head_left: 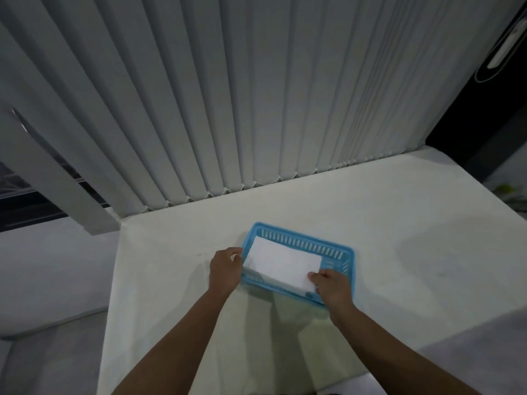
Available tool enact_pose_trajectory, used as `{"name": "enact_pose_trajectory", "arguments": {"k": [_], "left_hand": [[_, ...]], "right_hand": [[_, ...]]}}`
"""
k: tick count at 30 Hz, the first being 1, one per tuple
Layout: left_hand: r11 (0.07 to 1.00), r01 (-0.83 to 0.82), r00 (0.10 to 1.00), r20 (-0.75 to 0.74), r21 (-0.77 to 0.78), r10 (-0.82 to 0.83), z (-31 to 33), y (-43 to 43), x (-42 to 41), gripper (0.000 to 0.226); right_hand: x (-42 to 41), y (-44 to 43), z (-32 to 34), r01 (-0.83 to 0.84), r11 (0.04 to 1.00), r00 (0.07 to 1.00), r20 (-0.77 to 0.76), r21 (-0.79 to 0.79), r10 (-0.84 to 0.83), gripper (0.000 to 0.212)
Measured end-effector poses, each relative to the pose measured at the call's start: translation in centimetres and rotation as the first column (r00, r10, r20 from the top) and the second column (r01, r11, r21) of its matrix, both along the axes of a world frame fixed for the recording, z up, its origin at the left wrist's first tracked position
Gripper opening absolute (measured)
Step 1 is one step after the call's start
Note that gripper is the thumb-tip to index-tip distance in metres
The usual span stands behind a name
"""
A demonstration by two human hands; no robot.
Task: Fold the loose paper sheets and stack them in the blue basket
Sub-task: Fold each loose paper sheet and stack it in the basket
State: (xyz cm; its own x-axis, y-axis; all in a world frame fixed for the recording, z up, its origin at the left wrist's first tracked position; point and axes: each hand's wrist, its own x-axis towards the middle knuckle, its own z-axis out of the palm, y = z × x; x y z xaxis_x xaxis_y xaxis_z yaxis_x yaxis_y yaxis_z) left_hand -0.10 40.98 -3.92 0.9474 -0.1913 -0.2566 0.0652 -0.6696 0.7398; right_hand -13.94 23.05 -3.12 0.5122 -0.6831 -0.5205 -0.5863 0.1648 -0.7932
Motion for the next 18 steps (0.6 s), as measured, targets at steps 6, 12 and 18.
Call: {"name": "enact_pose_trajectory", "arguments": {"k": [6,12,18], "left_hand": [[0.975,0.142,0.980,0.115,0.173,-0.163,-1.5,-0.1,1.6,0.040],[0.931,0.226,0.964,0.072,0.287,-0.256,-1.4,-0.3,1.9,0.042],[0.902,0.281,0.948,0.053,0.328,-0.314,-1.7,-0.1,1.9,0.041]], "right_hand": [[0.1,0.0,-0.3,0.029,0.999,0.999,-0.018,-0.037,-0.030,0.041],[0.5,0.2,-0.1,0.015,0.996,1.000,-0.021,-0.084,-0.017,0.034],[1.2,0.5,0.4,-0.027,0.994,1.000,-0.011,-0.103,0.026,0.027]]}}
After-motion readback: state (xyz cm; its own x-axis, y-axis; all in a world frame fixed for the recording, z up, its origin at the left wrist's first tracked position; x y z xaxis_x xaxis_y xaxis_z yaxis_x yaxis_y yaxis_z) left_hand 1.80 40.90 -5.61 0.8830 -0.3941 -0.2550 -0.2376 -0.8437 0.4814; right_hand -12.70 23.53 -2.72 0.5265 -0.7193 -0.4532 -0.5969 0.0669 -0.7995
